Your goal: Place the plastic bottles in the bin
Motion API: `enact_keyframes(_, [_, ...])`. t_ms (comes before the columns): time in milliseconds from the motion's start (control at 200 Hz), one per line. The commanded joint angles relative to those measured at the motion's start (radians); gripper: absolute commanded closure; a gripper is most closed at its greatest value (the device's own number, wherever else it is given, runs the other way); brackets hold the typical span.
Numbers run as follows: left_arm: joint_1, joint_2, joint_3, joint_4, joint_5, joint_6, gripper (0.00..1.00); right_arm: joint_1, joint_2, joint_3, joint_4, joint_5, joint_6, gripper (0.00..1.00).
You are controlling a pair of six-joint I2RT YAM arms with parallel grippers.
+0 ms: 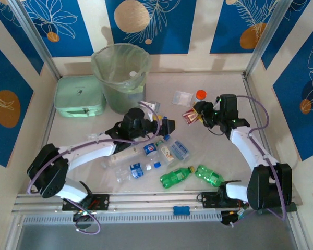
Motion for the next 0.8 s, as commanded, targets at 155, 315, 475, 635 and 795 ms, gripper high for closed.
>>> enact_keyframes(155, [0.010, 0.085, 0.087, 0.052, 0.243, -0.034, 0.00, 0.068, 0.057, 0.118, -0.011, -0.173, -0.159, 0.47])
enact_keyframes(315, [0.010, 0.111, 0.097, 0.056, 0.269, -0.054, 0.00, 0.112, 0.072, 0.156, -0.024, -0.210, -0.187, 0.47])
enact_keyframes(475, [0.013, 0.107, 0.089, 0.033, 0.212, -0.031, 0.00, 0.133, 0.068, 0.165, -0.025, -0.251, -0.195, 0.48])
enact_keyframes(635, [0.023, 0.098, 0.088, -0.007, 0.152, -0.010, 0.00, 0.134, 0.065, 0.160, -0.026, -0.306, -0.191, 0.48])
enact_keyframes(795, [0.040, 0.083, 0.079, -0.034, 0.081, -0.008, 0.00, 0.141, 0.063, 0.154, -0.031, -0.341, -0.189, 0.48])
